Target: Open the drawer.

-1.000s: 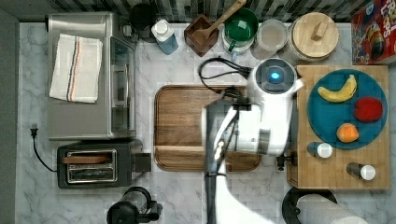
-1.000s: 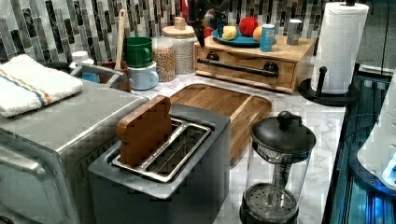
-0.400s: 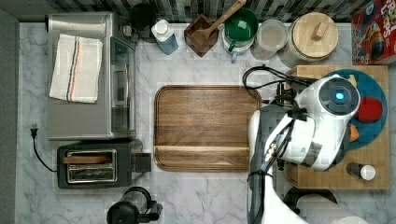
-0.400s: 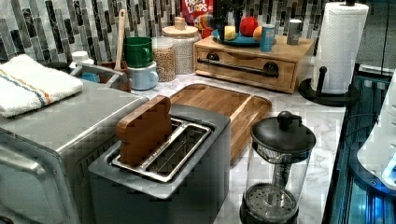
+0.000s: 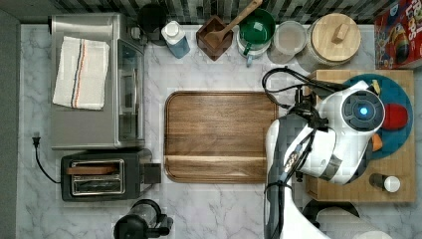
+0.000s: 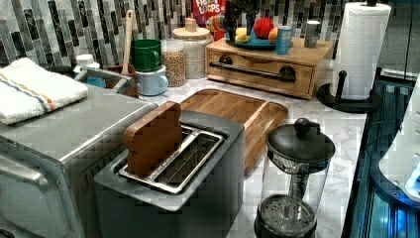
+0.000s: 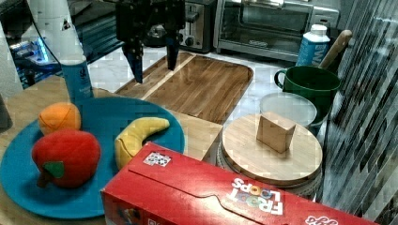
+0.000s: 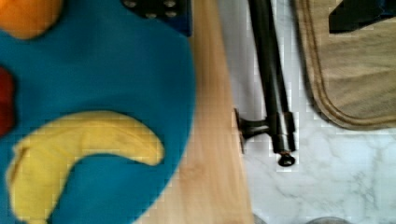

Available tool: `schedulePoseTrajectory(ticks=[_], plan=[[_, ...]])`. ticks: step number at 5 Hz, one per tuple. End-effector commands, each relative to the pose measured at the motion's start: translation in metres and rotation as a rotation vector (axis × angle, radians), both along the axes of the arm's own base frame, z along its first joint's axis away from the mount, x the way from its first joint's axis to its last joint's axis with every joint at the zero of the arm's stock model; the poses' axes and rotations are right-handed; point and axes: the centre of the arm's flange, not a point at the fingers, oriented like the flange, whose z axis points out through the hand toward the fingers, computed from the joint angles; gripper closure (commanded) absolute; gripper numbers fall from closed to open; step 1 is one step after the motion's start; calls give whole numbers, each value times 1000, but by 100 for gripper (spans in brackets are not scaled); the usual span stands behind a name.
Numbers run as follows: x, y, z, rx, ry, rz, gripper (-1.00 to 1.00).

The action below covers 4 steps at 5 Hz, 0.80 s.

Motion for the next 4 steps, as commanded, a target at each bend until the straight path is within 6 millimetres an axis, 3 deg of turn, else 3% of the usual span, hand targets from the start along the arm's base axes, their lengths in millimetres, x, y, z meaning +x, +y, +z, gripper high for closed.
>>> schedulePoseTrajectory(ticks=[1,2,4], plan=[[14,67,-31,29,7,86,-100],[14,52,-51,16,-5,124,-100],[6,56,-82,-9,-31,82,-100]])
